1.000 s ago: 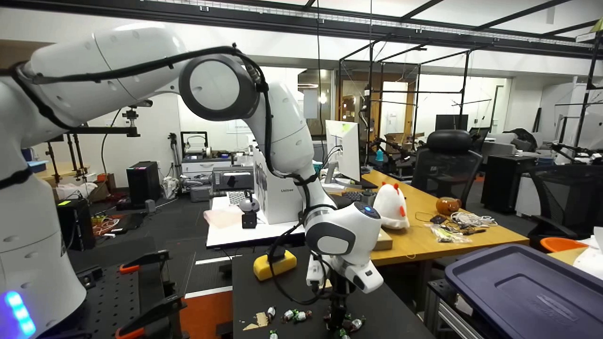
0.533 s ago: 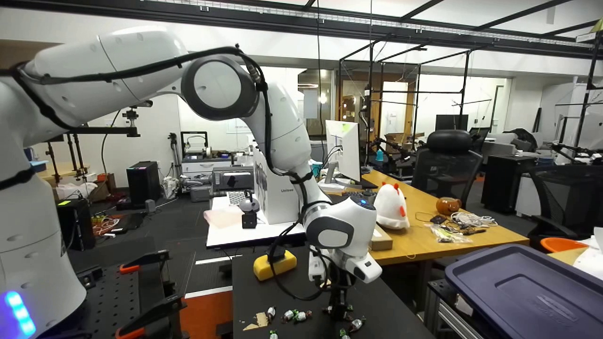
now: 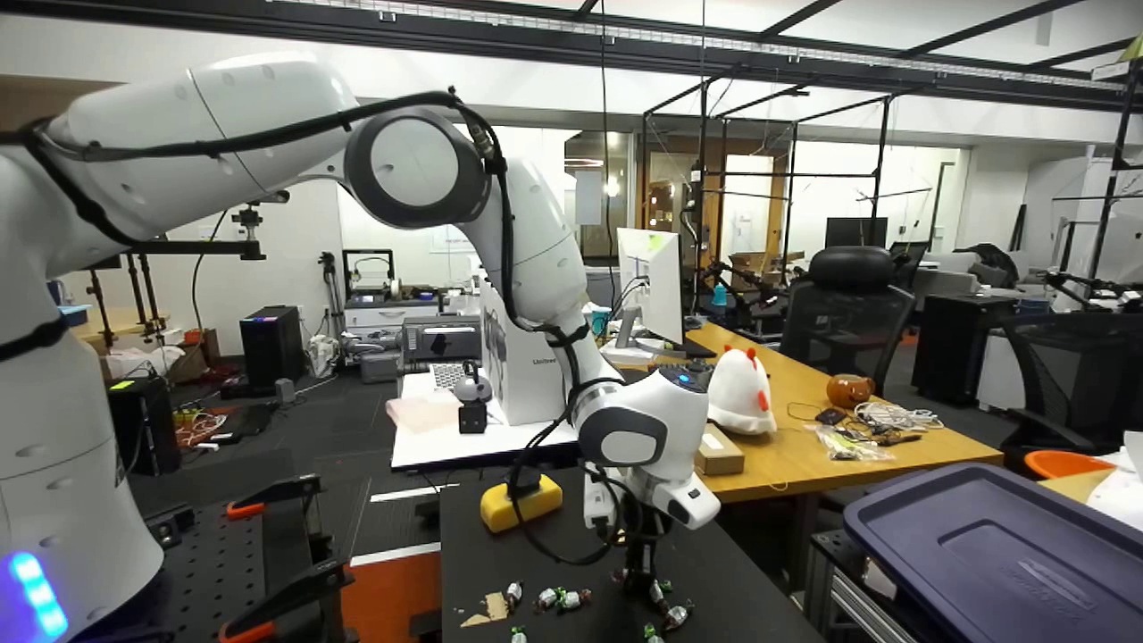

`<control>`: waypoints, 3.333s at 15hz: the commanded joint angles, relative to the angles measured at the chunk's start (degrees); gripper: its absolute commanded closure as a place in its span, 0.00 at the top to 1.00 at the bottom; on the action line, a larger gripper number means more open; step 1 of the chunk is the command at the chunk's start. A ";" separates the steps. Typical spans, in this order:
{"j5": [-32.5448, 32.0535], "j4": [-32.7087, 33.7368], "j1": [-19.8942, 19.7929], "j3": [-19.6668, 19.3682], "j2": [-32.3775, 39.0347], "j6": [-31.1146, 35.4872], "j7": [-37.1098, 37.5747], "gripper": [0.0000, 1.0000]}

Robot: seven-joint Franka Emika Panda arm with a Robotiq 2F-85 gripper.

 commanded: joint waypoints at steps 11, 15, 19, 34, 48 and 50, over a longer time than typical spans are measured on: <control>4.95 -12.12 -3.64 0.40 -5.86 9.25 0.97 0.03; 7.77 -15.16 -6.19 1.01 -7.31 12.94 1.54 0.03; 10.75 -16.58 -7.46 1.15 -8.67 16.55 3.87 0.03; 18.18 -23.07 -7.03 -5.96 -11.66 20.81 18.34 0.03; 17.23 -24.56 5.92 -22.17 -13.74 19.41 33.00 0.03; 15.66 -23.88 7.41 -23.90 -13.51 18.74 35.78 0.03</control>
